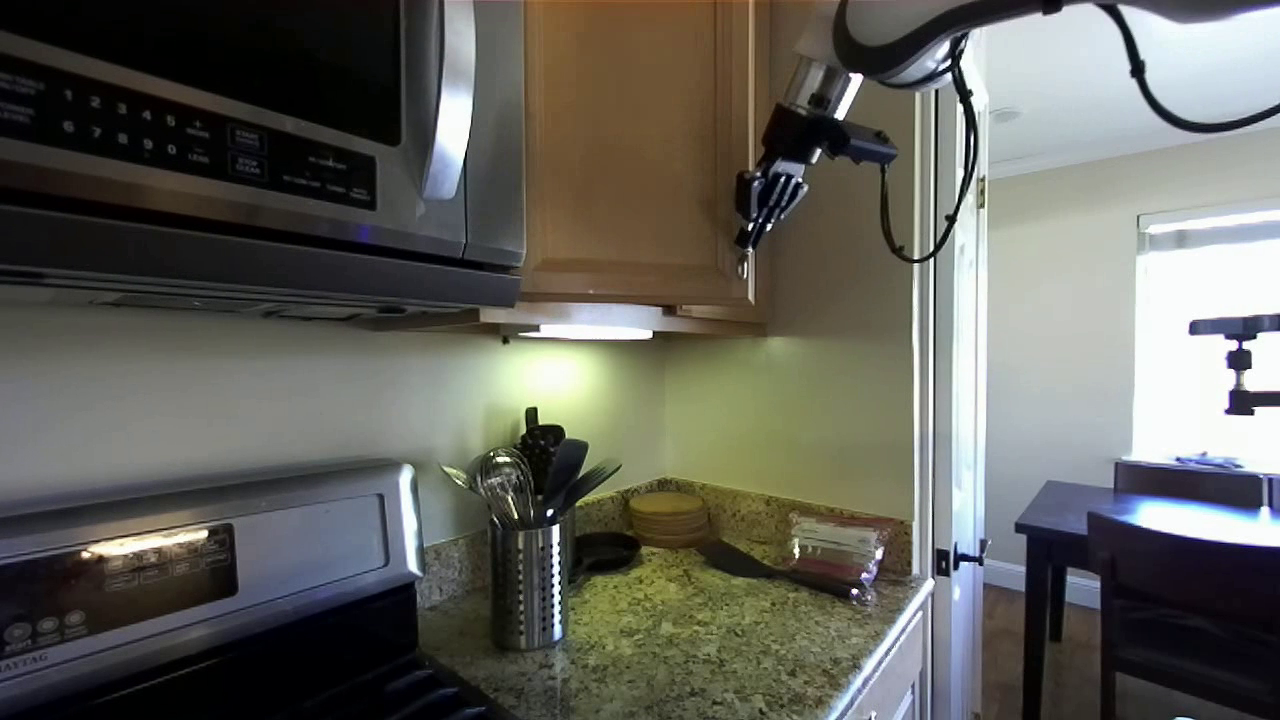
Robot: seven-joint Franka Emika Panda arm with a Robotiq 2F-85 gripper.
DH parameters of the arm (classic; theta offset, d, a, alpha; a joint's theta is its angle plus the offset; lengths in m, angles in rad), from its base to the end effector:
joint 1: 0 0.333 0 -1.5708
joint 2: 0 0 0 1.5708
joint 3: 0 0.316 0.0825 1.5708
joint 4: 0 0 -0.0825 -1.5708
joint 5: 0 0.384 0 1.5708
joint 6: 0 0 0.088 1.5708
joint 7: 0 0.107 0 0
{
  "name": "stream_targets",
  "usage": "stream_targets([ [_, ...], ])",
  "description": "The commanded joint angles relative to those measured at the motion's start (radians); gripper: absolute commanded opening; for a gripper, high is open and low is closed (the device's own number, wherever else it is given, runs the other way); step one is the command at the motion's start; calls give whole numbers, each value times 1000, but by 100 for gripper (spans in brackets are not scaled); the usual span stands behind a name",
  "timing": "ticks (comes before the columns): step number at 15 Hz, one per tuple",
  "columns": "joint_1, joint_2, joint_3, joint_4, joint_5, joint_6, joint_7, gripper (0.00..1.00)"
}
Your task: Open the cupboard
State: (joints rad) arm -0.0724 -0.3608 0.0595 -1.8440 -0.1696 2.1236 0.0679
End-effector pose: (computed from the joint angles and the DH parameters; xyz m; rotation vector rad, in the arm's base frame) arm 0.4756 -0.0070 0.7408 2.8195 -0.0512 0.9409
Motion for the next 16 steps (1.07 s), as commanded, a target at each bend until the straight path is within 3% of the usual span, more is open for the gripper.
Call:
stream_targets([
  [1,86,-88,33,-58,49,-19,-27,9],
  [6,165,-133,36,-49,110,-140,-127,8],
  [7,183,-138,30,-45,134,-164,-151,40],
  [8,198,-142,26,-45,153,-173,-178,41],
  [16,208,-185,-18,-63,261,-243,-219,92],
])
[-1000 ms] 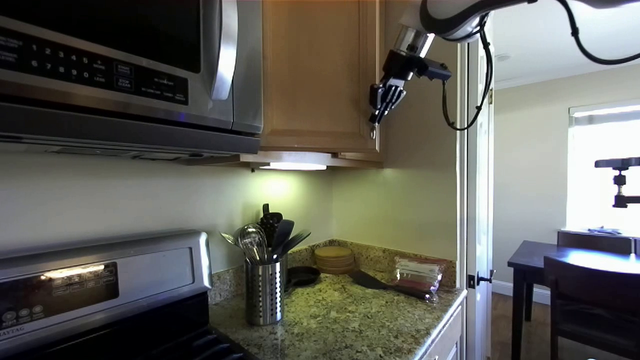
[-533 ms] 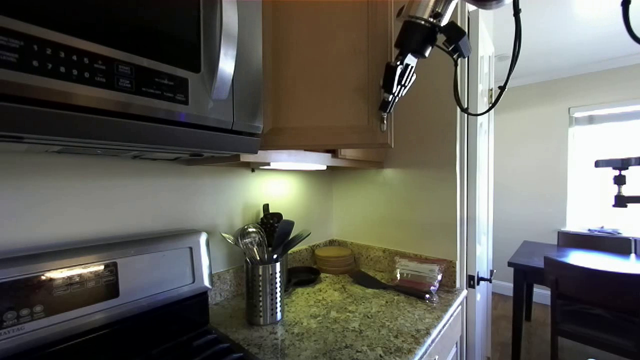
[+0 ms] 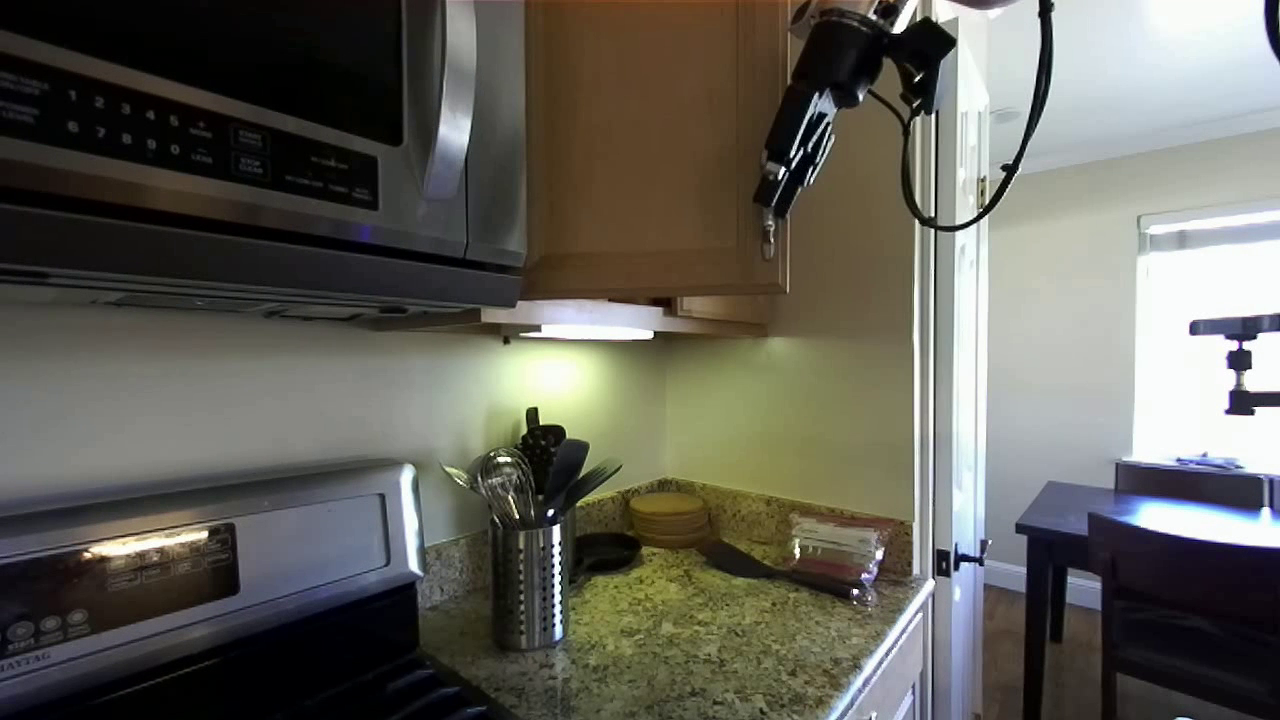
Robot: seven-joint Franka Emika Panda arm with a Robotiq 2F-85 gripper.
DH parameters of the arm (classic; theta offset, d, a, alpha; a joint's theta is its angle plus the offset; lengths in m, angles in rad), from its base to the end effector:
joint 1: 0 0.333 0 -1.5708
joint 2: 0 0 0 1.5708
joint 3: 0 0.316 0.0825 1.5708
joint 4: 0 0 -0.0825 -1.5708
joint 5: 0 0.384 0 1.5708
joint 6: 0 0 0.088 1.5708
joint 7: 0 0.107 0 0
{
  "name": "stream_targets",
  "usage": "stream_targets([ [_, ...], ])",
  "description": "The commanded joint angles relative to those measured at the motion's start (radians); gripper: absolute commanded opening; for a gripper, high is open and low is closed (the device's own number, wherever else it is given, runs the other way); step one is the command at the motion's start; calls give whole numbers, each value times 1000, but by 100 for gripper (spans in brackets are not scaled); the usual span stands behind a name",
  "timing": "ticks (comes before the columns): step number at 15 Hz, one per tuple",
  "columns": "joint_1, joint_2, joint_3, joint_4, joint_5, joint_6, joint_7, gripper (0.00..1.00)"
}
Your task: Open the cupboard
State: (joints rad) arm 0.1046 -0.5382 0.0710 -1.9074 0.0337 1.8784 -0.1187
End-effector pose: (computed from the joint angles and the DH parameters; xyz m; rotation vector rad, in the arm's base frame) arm 0.3896 0.0832 0.7530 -2.9987 -0.4408 -0.7866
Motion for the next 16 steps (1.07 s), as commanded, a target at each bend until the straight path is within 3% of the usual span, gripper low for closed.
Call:
stream_targets([
  [1,28,-11,-31,-2,75,-3,-27,98],
  [5,12,-17,-25,-2,96,-45,0,100],
  [12,-17,-112,-2,59,77,-312,109,100],
  [16,-72,-128,-1,47,11,-295,161,100],
])
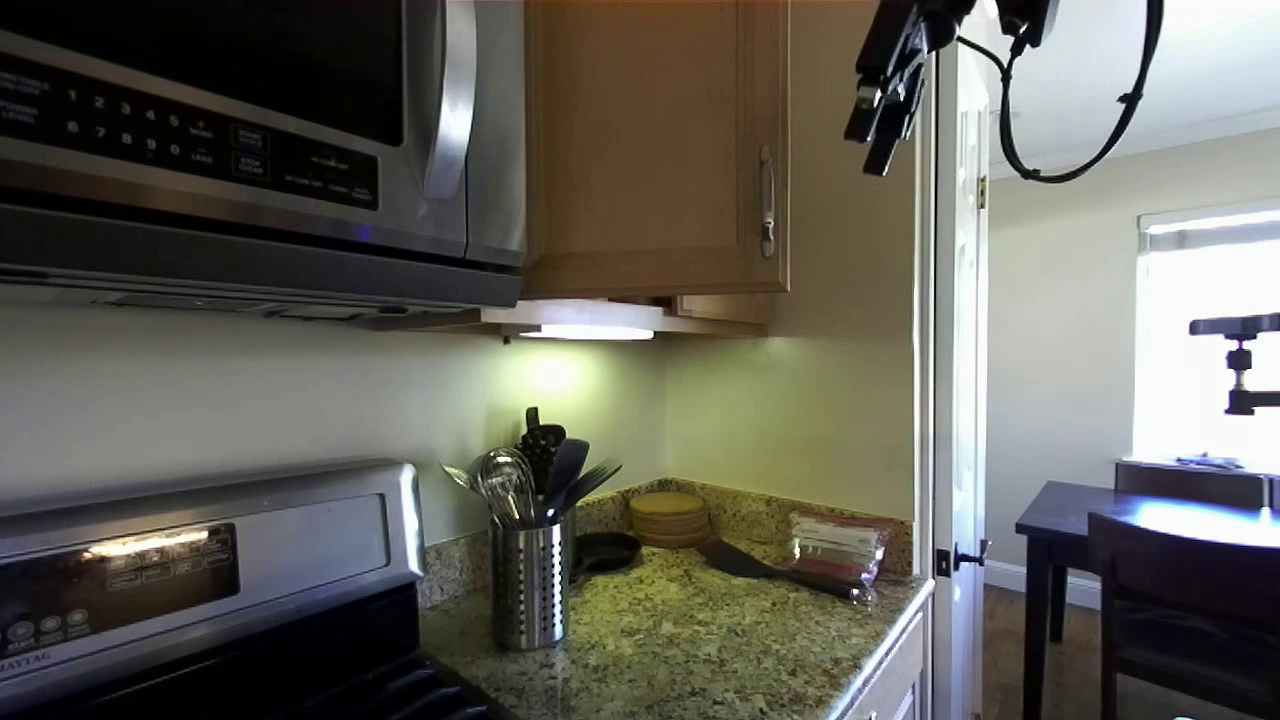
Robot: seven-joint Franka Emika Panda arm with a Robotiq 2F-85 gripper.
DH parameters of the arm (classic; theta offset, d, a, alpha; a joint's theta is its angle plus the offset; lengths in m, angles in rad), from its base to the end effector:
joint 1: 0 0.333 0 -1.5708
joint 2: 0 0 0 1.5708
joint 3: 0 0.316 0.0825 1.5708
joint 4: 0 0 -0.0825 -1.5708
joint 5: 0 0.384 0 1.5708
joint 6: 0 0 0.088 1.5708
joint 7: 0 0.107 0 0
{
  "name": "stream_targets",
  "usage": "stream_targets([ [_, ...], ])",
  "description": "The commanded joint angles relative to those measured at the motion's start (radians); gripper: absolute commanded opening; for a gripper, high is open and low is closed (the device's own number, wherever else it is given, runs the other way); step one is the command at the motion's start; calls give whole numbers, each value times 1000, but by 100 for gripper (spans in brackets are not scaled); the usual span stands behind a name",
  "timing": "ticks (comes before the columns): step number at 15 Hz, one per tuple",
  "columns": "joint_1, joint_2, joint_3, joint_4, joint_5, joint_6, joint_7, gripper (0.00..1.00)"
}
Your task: Open the cupboard
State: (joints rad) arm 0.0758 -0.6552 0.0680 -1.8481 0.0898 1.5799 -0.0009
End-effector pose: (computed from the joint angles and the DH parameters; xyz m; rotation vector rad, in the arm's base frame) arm 0.3152 0.0697 0.7856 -3.0047 -0.2340 -0.5818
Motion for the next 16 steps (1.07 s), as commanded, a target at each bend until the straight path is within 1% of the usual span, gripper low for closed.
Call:
stream_targets([
  [1,-61,20,-16,-44,-65,71,33,100],
  [4,-108,80,-34,-74,-137,181,40,100],
  [8,-135,211,-67,-72,-167,317,40,100],
  [9,-137,218,-71,-58,-174,304,39,100],
  [12,-138,246,-77,-44,-174,315,39,100],
  [16,-125,241,-69,-39,-155,316,44,100],
])
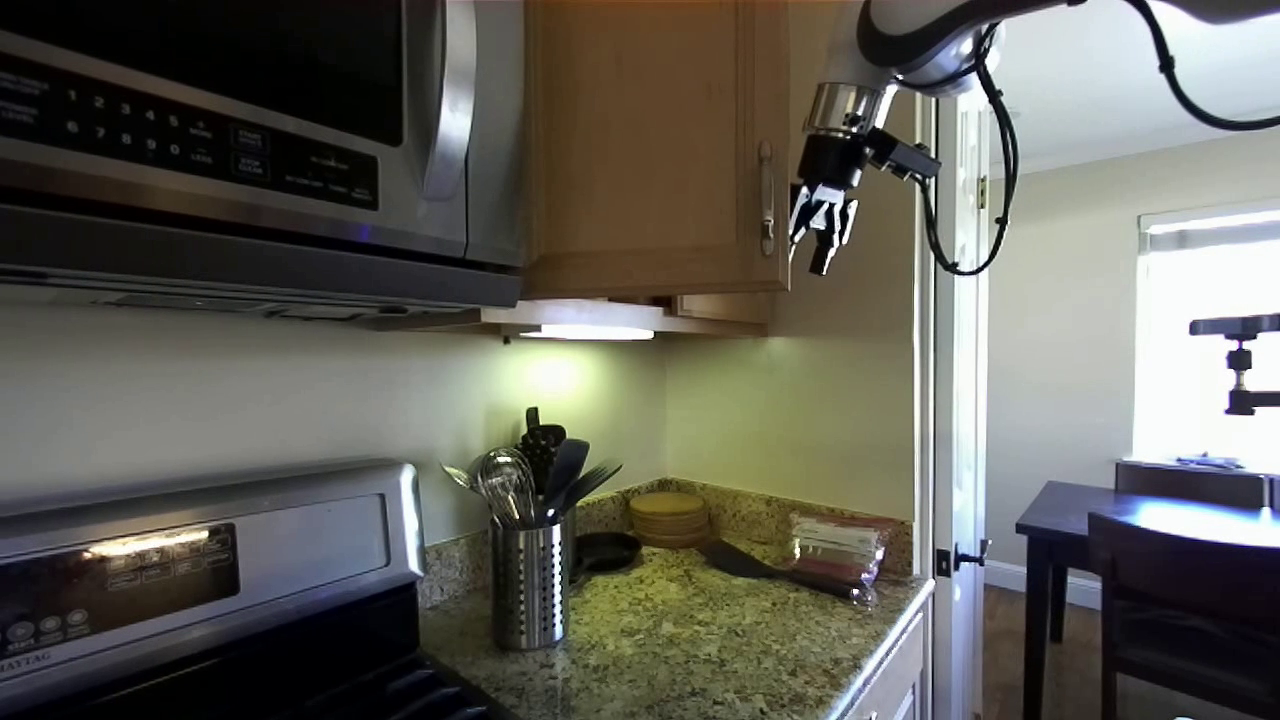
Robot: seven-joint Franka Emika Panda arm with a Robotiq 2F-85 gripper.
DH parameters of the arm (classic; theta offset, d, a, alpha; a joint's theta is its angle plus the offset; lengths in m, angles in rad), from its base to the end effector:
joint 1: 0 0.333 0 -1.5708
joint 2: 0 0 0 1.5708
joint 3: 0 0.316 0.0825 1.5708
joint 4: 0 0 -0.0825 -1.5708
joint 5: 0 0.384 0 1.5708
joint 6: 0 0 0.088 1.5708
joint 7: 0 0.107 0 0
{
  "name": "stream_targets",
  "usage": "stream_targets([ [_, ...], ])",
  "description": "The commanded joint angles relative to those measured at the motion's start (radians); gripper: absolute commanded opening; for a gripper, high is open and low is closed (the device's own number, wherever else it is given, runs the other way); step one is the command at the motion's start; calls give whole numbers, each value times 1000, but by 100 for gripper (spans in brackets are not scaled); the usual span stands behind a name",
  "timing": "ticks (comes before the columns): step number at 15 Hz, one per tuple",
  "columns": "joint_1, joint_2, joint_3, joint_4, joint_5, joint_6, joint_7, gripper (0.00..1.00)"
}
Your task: Open the cupboard
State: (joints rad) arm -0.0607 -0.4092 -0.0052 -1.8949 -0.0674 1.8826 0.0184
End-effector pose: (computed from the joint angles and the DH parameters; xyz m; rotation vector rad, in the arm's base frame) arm 0.4467 -0.0351 0.7061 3.0055 -0.1150 0.6023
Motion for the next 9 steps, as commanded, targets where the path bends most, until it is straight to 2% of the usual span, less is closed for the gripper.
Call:
stream_targets([
  [1,18,-1,8,8,10,27,22,100],
  [9,67,-8,44,5,65,91,7,100],
])
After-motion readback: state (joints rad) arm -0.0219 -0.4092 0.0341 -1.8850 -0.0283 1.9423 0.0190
